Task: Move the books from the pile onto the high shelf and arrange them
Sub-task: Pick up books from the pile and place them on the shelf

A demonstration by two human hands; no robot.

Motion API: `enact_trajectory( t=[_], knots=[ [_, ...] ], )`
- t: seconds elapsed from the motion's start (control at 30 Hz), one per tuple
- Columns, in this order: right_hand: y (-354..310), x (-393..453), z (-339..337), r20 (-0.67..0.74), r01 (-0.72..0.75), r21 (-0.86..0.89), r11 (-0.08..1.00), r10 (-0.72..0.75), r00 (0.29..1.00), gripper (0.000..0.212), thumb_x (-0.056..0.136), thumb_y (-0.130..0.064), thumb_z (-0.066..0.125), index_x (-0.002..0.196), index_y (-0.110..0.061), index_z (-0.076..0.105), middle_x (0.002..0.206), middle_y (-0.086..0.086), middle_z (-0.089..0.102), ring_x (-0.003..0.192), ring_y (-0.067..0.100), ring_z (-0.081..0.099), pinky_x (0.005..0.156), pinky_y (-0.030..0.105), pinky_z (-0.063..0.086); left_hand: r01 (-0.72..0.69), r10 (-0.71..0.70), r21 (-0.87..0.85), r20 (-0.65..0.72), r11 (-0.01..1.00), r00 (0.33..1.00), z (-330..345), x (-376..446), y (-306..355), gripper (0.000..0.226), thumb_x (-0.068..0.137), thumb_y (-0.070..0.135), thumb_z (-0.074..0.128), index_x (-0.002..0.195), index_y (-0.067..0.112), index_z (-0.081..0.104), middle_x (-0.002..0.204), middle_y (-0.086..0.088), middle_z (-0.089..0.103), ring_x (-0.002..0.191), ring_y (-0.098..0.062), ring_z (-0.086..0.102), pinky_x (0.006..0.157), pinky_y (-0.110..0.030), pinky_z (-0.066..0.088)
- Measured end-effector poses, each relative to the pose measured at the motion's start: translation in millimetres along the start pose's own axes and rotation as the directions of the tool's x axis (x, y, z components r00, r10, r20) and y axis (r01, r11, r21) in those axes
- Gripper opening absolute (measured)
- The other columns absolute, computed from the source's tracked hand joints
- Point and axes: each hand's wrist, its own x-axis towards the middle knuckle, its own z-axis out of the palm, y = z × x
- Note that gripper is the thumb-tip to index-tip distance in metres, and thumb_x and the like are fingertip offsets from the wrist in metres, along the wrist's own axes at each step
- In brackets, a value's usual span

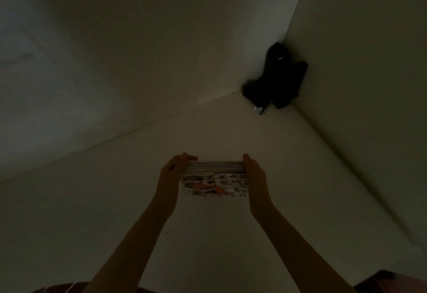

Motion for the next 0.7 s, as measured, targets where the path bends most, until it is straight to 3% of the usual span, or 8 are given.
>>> enact_trajectory(
  t=[0.03,0.1,0.2,0.3,0.4,0.53,0.63,0.7],
  knots=[
    [-0.5,-1.7,-2.0,0.011,0.003,0.009,1.000,-0.003,1.000,0.048,0.097,-0.018,0.043,0.123,0.022,0.038,0.129,0.038,0.035,0.104,0.040,0.054,0.079,0.035,0.044,0.031,-0.031,-0.047,0.002,0.998,1.000,-2.2,2.0,0.2,0.031,0.097,0.017,0.040,0.084,0.011,0.068,0.086,0.004,0.068,0.081,-0.008,0.061,0.071,-0.019,0.049],
    [0.1,-3.0,-2.9,0.032,0.012,0.026,1.000,-0.013,0.999,0.047,0.097,-0.020,0.045,0.119,0.021,0.044,0.115,0.038,0.052,0.093,0.030,0.061,0.066,0.026,0.051,0.057,-0.055,-0.119,0.020,0.991,0.998,-4.8,3.6,0.5,0.036,0.097,0.017,0.037,0.084,0.015,0.071,0.092,0.004,0.070,0.085,-0.010,0.062,0.071,-0.019,0.051],
    [4.3,-4.3,-1.5,0.044,0.017,0.028,0.999,-0.018,0.999,0.036,0.088,-0.040,0.055,0.093,-0.006,0.065,0.093,0.019,0.063,0.087,0.024,0.064,0.075,0.033,0.052,0.083,-0.078,-0.126,0.040,0.989,0.996,-1.5,0.9,1.5,0.043,0.099,0.022,0.034,0.083,0.018,0.073,0.090,0.002,0.071,0.082,-0.010,0.065,0.069,-0.020,0.052],
    [6.8,-2.4,-0.2,0.068,-0.001,0.020,1.000,0.000,0.998,0.034,0.083,-0.050,0.057,0.077,-0.017,0.057,0.086,0.010,0.060,0.079,0.019,0.064,0.074,0.031,0.054,0.089,-0.085,-0.079,0.043,0.993,0.995,2.0,-2.3,1.7,0.044,0.101,0.027,0.028,0.089,0.012,0.067,0.080,0.005,0.072,0.075,-0.008,0.067,0.067,-0.018,0.052],
    [6.7,1.2,-0.9,0.063,-0.027,0.015,1.000,0.026,0.998,0.034,0.085,-0.048,0.049,0.083,-0.016,0.060,0.089,0.009,0.065,0.080,0.018,0.066,0.072,0.027,0.057,0.101,-0.097,-0.123,0.039,0.987,0.994,-0.2,-2.8,1.8,0.048,0.102,0.030,0.022,0.094,0.012,0.065,0.090,0.003,0.070,0.079,-0.007,0.067,0.072,-0.020,0.053],
    [5.9,-0.8,-0.3,0.057,-0.064,-0.005,0.998,0.065,0.996,0.062,0.076,-0.064,0.060,0.104,-0.009,0.066,0.101,0.012,0.070,0.094,0.026,0.067,0.085,0.037,0.055,0.074,-0.076,-0.145,-0.006,0.987,0.997,1.1,-0.9,-1.4,0.046,0.102,0.030,0.020,0.097,0.016,0.064,0.098,0.005,0.065,0.080,0.000,0.065,0.072,-0.017,0.051],
    [6.6,-0.2,-1.9,0.077,-0.069,-0.005,0.998,0.069,0.995,0.052,0.074,-0.060,0.049,0.094,-0.016,0.069,0.092,0.006,0.072,0.088,0.024,0.069,0.079,0.035,0.056,0.043,-0.051,-0.125,-0.055,0.991,0.997,-4.1,3.9,-0.1,0.048,0.102,0.031,0.021,0.092,0.016,0.065,0.092,0.007,0.070,0.083,-0.005,0.065,0.078,-0.022,0.050],
    [4.5,-0.7,-0.7,0.077,-0.063,0.000,0.998,0.063,0.995,0.057,0.077,-0.062,0.048,0.103,-0.016,0.069,0.100,0.006,0.072,0.095,0.025,0.068,0.086,0.038,0.055,0.071,-0.098,-0.176,-0.154,0.982,0.983,-11.0,8.8,7.3,0.047,0.102,0.033,0.024,0.085,0.014,0.064,0.083,0.004,0.069,0.081,-0.010,0.064,0.081,-0.028,0.047]
  ],
)
